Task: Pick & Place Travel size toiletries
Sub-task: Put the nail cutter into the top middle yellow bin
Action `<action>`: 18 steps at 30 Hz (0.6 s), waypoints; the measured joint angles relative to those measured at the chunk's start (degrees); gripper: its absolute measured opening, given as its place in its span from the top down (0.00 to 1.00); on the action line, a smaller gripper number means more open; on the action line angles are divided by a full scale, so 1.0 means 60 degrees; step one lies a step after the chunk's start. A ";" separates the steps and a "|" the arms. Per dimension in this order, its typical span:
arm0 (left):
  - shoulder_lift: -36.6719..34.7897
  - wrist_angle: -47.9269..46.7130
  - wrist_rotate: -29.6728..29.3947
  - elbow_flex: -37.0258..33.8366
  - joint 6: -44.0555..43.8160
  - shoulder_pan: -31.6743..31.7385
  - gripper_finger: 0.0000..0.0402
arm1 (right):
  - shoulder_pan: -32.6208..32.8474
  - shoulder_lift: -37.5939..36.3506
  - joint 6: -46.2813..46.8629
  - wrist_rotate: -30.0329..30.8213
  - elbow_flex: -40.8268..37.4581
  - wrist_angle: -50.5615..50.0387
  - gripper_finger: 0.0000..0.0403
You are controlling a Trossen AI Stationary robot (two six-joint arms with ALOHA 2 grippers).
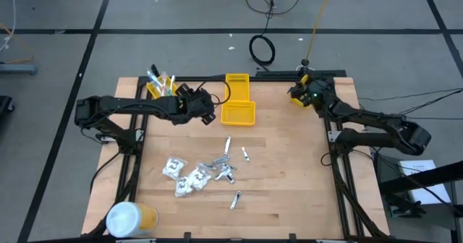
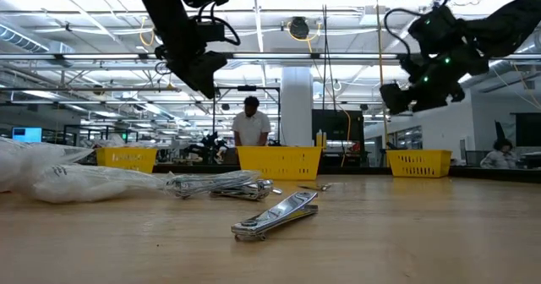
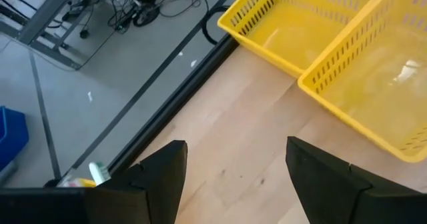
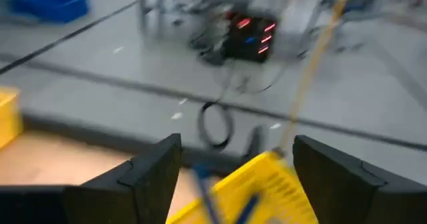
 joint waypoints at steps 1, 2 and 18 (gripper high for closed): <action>0.0000 -0.0058 0.0000 0.0000 -0.0078 0.0000 0.38 | -0.0006 -0.0200 -0.0161 0.0346 0.0000 0.0052 0.31; 0.0000 -0.0144 0.0003 0.0000 -0.0148 -0.0013 0.38 | -0.0006 -0.0409 -0.0294 0.0599 0.0000 0.0061 0.31; -0.0003 0.0855 0.3212 -0.0798 0.0869 -0.0437 0.38 | 0.2865 -0.0940 0.1237 -1.0363 0.0011 0.1746 0.38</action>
